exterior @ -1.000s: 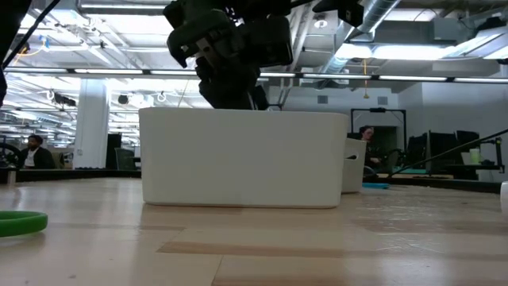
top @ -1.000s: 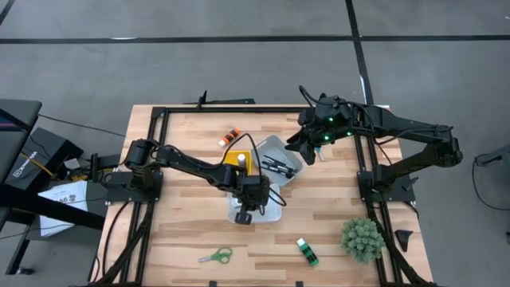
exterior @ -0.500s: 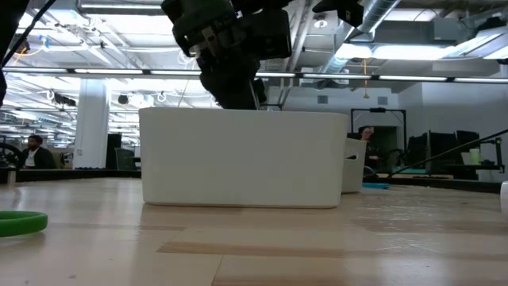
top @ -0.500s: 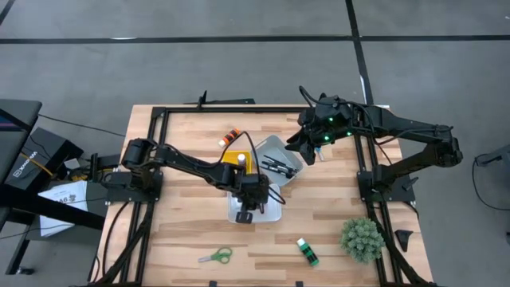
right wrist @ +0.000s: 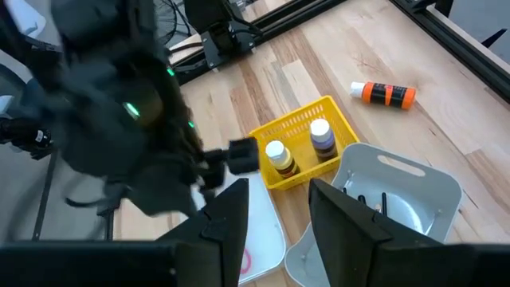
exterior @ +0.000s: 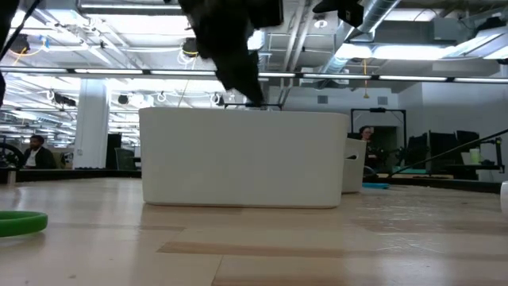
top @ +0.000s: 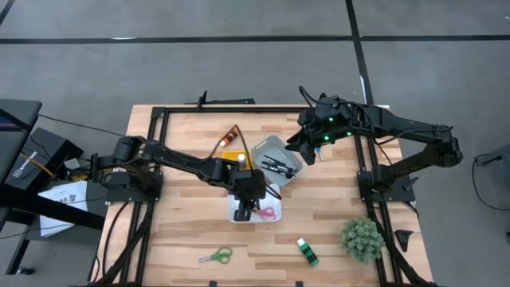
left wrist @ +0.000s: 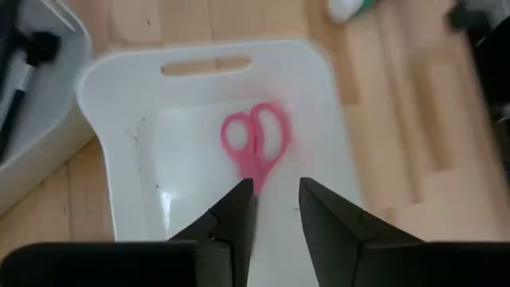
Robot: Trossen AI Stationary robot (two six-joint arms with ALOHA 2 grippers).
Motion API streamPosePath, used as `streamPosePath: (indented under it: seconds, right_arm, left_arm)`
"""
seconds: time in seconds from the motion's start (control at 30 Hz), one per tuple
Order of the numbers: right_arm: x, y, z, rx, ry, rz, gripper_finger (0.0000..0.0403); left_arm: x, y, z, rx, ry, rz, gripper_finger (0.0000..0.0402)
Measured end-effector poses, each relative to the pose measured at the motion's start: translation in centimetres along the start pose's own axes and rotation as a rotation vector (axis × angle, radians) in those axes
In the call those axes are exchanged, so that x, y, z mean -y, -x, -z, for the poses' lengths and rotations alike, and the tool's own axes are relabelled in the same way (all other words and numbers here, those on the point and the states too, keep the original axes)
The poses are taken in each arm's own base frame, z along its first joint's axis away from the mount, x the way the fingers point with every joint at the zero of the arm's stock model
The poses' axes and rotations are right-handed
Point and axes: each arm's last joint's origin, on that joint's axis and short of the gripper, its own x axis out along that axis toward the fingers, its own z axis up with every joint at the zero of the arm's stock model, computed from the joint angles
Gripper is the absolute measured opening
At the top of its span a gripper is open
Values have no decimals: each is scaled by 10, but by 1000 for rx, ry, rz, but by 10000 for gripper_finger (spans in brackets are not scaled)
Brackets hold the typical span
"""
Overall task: Pick & Place Paint Supplies
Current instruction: Put the green scissors into the white bin
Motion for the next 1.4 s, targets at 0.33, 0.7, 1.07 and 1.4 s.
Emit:
streamPosePath:
  seconds: [0.33,0.7,1.07,1.4]
  right_arm:
    - [0,0,0,-1,0,0,129]
    - [0,0,0,5,1,-2,129]
    - [0,0,-1,12,2,-4,129]
    - [0,0,-1,12,10,-2,129]
  left_arm:
    - [64,68,9,46,59,83,92]
    - [141,49,42,-51,383,10,92]
    - [179,1,77,-138,406,-155,92]
    - [187,-24,100,-204,479,-240,92]
